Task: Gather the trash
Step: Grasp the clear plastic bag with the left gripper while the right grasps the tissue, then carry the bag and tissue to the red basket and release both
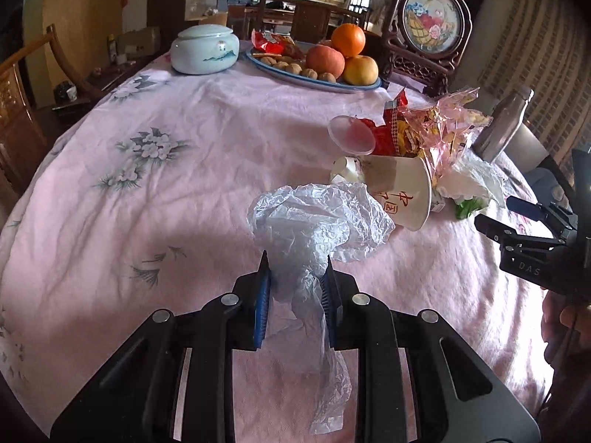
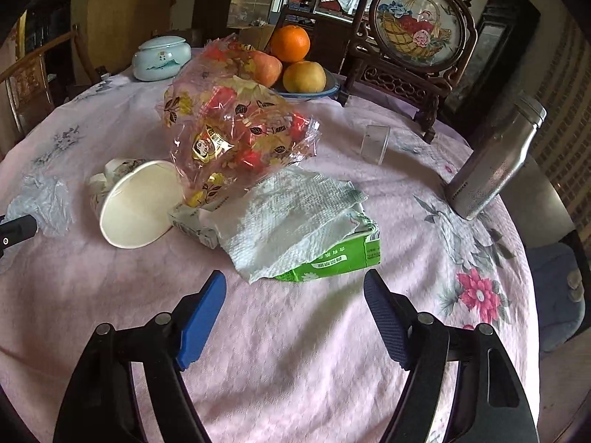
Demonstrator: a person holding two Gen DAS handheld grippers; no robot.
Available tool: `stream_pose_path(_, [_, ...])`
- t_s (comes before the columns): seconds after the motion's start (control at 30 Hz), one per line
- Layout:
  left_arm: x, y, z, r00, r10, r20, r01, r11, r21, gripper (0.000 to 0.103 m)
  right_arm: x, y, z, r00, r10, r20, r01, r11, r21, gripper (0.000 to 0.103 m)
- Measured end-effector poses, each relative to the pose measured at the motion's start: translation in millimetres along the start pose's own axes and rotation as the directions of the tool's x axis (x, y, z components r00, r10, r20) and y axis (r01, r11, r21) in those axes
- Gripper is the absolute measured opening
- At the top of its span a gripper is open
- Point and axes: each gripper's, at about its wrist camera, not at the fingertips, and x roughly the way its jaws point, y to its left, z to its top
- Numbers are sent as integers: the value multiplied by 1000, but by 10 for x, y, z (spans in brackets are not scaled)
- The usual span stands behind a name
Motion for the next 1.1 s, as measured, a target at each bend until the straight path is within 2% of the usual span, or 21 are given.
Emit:
stream_pose_path(0.3, [77, 45, -27, 999, -44, -19, 43, 999, -12, 25, 13, 34, 198, 992, -112, 62, 116, 991, -69, 76])
stream_pose_path(0.5, [96, 58, -30, 998, -62, -27, 62, 998, -22, 25, 102, 133, 346, 988, -139, 66, 147, 979, -143, 73])
stream_pose_path(0.53, [93, 59, -32, 998, -63, -26, 62, 998, -21, 25, 120, 150, 363, 989, -137, 63, 145, 978, -153, 69])
stream_pose_path(0.6, [91, 51, -32, 998, -63, -26, 62, 998, -18, 25, 158, 186, 378, 992, -120, 49, 127, 976, -176, 46])
stream_pose_path(0.63, [90, 48, -31, 998, -62, -26, 62, 998, -17, 25, 171, 204, 386, 988, -142, 55, 150, 970, -193, 41])
stream_pose_path(0.67, [90, 46, -31, 998, -61, -26, 61, 998, -17, 25, 181, 216, 386, 988, -146, 48, 153, 968, -200, 23])
stream_pose_path(0.7, [87, 46, -30, 998, -61, -26, 61, 998, -17, 25, 193, 199, 395, 991, -133, 32, 137, 972, -190, 3])
stream_pose_path(0.9, [10, 65, -29, 999, -49, -15, 49, 999, -25, 25, -24, 50, 332, 999, -2, 50, 5, 998, -64, 2])
stream_pose_path(1.1, [-231, 125, -62, 999, -26, 23, 27, 999, -45, 25, -347, -43, 148, 985, 158, 75, -161, 986, 43, 2])
